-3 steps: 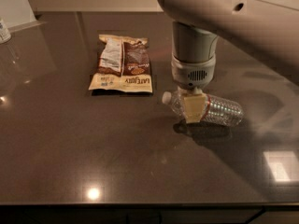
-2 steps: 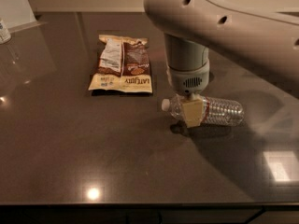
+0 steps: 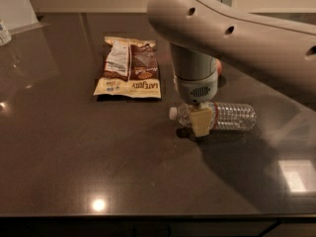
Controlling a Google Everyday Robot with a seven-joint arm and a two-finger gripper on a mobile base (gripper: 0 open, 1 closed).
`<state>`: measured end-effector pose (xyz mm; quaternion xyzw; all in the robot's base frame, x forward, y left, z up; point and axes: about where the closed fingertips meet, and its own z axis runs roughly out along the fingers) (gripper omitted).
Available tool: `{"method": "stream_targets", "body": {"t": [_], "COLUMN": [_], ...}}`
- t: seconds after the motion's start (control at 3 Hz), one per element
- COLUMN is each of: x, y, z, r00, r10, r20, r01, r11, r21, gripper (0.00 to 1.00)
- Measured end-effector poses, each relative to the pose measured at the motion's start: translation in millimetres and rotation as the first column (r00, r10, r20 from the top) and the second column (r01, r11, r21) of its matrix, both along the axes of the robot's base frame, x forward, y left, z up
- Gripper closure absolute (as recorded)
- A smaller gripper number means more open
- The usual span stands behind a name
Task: Knock water bottle over
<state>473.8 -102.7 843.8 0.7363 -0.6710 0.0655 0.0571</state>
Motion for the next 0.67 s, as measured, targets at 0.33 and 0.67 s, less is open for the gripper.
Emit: {"method": "stream_targets", "body": {"t": [0.33,0.67], "x": [2.7,2.8], "y": [1.6,1.6], "z": [-0.1,-0.1], "r00": [0.9999,0.9999], "r10": [0.001,0.001], "r20": [0.014,0.014], "r01": [-0.001,-0.001], "r11": [1.000,1.000], "r21": [0.009,0.009], "gripper": [0.00,0.00]}}
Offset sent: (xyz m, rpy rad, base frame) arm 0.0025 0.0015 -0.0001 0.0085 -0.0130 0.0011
